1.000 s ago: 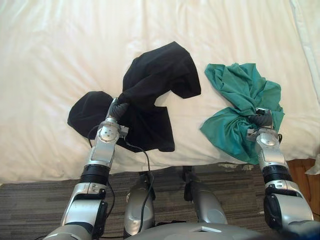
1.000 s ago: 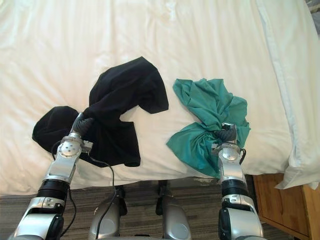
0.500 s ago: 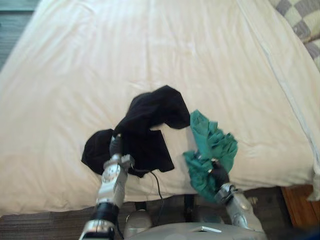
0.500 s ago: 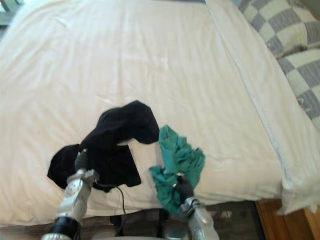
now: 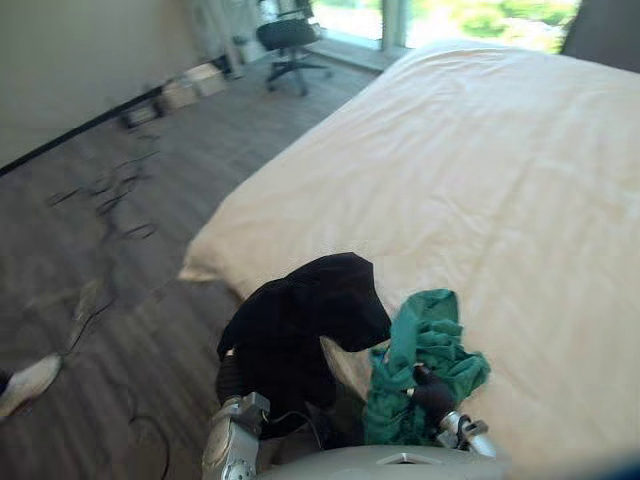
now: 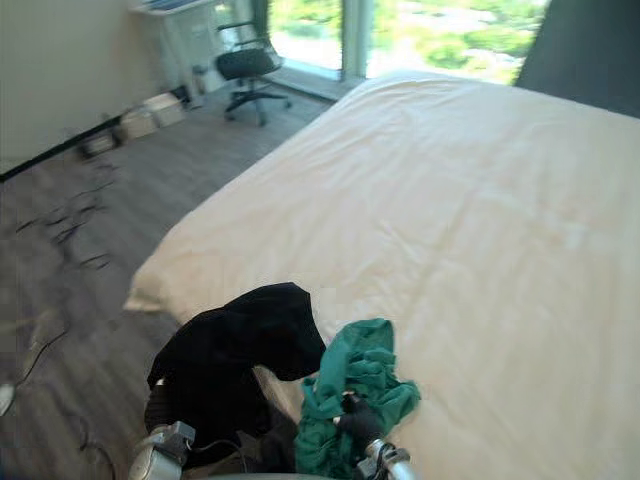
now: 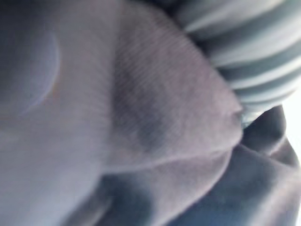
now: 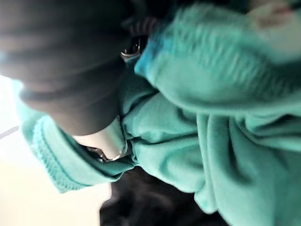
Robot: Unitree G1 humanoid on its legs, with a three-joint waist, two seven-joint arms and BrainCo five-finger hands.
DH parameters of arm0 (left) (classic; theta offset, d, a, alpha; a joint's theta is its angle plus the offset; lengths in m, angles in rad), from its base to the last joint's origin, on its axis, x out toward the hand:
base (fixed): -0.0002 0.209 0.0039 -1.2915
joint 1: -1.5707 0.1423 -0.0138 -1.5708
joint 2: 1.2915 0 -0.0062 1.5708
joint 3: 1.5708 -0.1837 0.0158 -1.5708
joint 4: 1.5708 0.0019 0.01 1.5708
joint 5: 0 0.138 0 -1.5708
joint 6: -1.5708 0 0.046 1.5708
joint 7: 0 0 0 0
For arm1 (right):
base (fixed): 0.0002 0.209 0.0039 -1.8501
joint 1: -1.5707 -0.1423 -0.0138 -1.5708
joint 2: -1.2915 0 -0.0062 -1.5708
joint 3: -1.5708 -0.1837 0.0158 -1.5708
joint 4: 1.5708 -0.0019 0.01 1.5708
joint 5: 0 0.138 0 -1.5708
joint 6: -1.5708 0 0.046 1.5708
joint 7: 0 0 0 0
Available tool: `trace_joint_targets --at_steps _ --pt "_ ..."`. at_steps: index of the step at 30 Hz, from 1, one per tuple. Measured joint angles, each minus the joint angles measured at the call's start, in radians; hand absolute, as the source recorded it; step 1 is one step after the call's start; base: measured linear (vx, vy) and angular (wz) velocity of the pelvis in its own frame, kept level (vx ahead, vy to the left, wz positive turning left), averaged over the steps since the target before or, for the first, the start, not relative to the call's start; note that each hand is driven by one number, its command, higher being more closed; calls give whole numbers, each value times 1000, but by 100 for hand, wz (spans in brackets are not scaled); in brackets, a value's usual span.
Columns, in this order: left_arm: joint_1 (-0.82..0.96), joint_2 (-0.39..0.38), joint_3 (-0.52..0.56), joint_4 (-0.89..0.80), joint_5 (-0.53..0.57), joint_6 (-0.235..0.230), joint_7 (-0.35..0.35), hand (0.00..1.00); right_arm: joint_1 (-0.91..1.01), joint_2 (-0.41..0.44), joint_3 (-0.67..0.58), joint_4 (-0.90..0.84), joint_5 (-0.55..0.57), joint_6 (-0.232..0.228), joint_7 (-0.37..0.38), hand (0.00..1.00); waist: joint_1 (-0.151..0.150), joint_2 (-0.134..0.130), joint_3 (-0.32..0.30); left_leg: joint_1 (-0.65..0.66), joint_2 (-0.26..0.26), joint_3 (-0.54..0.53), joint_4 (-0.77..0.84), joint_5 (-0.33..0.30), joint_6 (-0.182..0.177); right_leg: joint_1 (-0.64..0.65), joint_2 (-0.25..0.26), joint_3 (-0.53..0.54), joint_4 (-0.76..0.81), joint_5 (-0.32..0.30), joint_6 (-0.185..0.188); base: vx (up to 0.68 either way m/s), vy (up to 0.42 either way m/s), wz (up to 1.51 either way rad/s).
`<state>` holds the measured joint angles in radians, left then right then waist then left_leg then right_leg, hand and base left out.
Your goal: Tidy the bed and pick cloth on bed and put in laundry
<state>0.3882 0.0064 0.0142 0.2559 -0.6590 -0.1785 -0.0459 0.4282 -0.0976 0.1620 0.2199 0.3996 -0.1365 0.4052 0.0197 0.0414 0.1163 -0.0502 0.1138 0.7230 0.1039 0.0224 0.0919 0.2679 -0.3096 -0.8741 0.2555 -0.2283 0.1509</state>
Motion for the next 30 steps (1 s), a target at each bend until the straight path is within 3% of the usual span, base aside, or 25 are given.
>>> trace_joint_targets --at_steps 2,5,9,11,12,13,14,15,16,17,18,20,25,27,30 --pt "6 3 -25 -1 1 25 -39 100 -13 14 9 -34 58 18 -23 100 -7 2 -1 10 -72 -92 -96 28 8 34 -30 -65 40 0 -1 -19 96 125" --pt "-7 10 -64 -1 2 46 -42 100 -37 42 33 -41 87 48 -69 100 1 -3 8 44 -118 -128 -188 49 15 49 -59 -85 106 34 -16 -43 86 89" --pt "-24 24 -102 -1 7 57 -10 100 -47 40 78 -47 82 53 -123 100 12 25 56 65 -149 -205 -205 38 13 32 -134 -89 273 119 -120 -6 134 53" --pt "-69 66 -126 0 7 59 12 100 -42 40 78 -46 74 51 -139 100 -22 39 95 50 -165 -326 -209 40 -6 -21 -56 57 335 45 -129 -9 70 133" --pt "-129 86 -137 24 7 60 20 100 -38 38 74 -29 67 45 -143 100 -68 40 109 44 -171 -364 -208 -69 -65 -63 52 179 291 19 -128 -4 34 144" --pt "-152 89 -128 41 8 60 23 100 -34 49 78 -11 67 36 -143 100 -82 -15 110 22 -190 -316 -115 -133 -35 -103 46 255 266 -13 -131 42 28 125" --pt "-168 118 -119 39 12 52 24 100 -14 72 88 -17 68 18 -141 100 -75 -65 113 -62 -130 -290 231 -206 133 -133 30 329 275 -46 -95 82 -13 59" --pt "-160 116 -125 53 12 46 23 100 31 61 85 -38 70 -10 -132 100 -61 -11 106 -63 -29 -363 322 -304 9 -151 94 377 257 -82 -71 100 -20 44" --pt "-175 128 -128 96 12 63 23 100 35 65 82 4 74 -9 -134 100 -58 -67 110 -19 -100 -398 281 -277 12 -156 92 485 208 -93 -85 93 -23 55" --pt "-177 122 -134 110 12 73 22 100 41 55 73 11 82 -9 -134 100 -66 -73 108 -2 -126 -417 238 -250 22 -159 107 514 179 -90 -92 71 41 89" --pt "-170 107 -136 111 12 84 21 100 47 47 60 12 93 -13 -134 100 -72 -61 102 14 -155 -447 171 -215 23 -175 128 535 147 -79 -103 41 82 100" --pt "-153 86 -164 109 14 83 14 100 42 29 34 13 122 -17 -133 100 -71 -51 89 50 -196 -490 52 -158 13 -191 136 555 93 -55 -87 22 103 83" --pt "-71 105 -167 109 16 78 23 100 0 21 36 19 127 -18 -131 100 -34 -8 67 104 -225 -503 -69 -78 34 -184 151 564 -7 -11 -88 63 7 13" --pt "-69 120 -164 109 11 78 21 100 -2 20 36 35 128 -18 -131 100 -30 -16 64 106 -226 -517 -71 -68 26 -160 168 565 -52 21 -105 0 -104 23" --pt "-58 117 -161 109 13 73 12 100 -1 17 31 47 128 -18 -131 100 -31 -27 56 138 -231 -517 -106 -48 5 -133 173 566 -73 32 -101 -42 -126 1"
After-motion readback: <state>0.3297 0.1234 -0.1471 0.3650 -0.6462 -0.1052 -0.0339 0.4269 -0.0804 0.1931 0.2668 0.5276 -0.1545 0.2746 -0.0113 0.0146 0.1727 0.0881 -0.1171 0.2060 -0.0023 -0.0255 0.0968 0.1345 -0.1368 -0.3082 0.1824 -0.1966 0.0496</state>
